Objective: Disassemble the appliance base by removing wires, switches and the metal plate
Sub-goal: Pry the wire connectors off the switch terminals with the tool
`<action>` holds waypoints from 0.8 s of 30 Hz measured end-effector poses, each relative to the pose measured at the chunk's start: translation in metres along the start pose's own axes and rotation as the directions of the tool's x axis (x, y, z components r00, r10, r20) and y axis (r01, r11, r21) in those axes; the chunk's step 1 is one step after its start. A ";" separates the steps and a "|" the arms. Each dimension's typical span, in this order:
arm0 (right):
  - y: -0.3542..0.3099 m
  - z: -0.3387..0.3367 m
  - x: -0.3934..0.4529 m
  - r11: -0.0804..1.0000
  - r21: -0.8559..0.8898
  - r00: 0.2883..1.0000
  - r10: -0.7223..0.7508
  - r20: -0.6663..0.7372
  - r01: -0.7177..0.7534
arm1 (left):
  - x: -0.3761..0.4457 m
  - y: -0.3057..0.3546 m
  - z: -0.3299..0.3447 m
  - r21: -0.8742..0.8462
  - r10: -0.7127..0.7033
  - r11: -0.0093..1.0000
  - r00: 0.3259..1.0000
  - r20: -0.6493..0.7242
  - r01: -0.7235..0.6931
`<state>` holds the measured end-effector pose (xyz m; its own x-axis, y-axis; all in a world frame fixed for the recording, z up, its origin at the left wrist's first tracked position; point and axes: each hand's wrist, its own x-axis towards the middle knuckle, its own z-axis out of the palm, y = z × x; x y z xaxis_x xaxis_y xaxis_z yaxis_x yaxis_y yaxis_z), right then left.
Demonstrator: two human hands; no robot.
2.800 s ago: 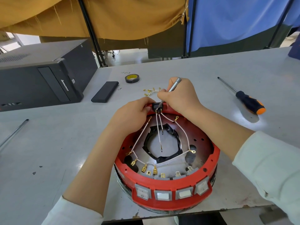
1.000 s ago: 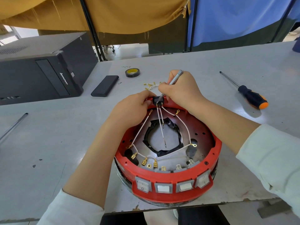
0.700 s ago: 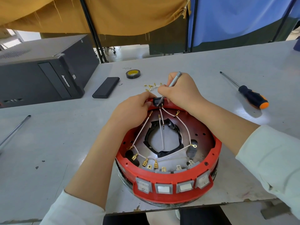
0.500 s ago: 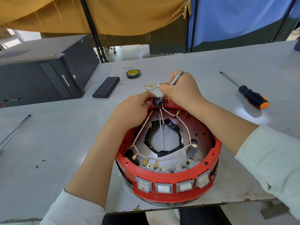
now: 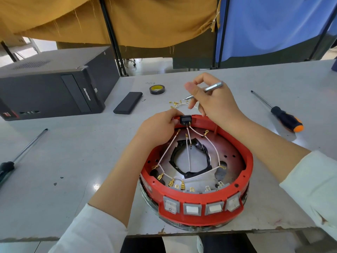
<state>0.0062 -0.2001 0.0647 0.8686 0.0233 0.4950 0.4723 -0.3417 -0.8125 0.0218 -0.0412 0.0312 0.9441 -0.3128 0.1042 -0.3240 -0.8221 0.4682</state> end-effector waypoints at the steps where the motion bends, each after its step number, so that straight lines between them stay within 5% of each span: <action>1: -0.005 -0.002 -0.002 1.000 -0.020 0.997 0.007 0.072 -0.005 | 0.000 0.000 0.000 0.006 0.001 1.000 1.000 -0.003 -0.001; 5: -0.024 -0.007 -0.016 0.935 -0.351 0.904 0.196 0.379 -0.056 | 0.000 0.000 0.001 0.025 0.001 1.000 1.000 -0.011 0.000; 10: -0.034 0.006 -0.044 0.582 -0.783 0.857 0.269 0.439 0.218 | 0.000 0.001 0.001 0.003 -0.003 1.000 1.000 -0.020 0.004; 17: -0.024 0.025 -0.052 0.410 -0.881 0.896 0.260 0.361 0.236 | 0.000 0.000 0.003 0.002 0.002 1.000 1.000 -0.019 -0.002; 24: -0.014 0.029 -0.059 0.469 -0.865 0.890 0.296 0.347 0.181 | 0.000 -0.001 0.003 0.003 -0.001 1.000 1.000 -0.022 0.001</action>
<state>-0.0475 -0.1700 0.0377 0.9649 0.2455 0.0931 0.2487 -0.9682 -0.0253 0.0223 -0.0423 0.0281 0.9454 -0.3015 0.1235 -0.3235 -0.8237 0.4656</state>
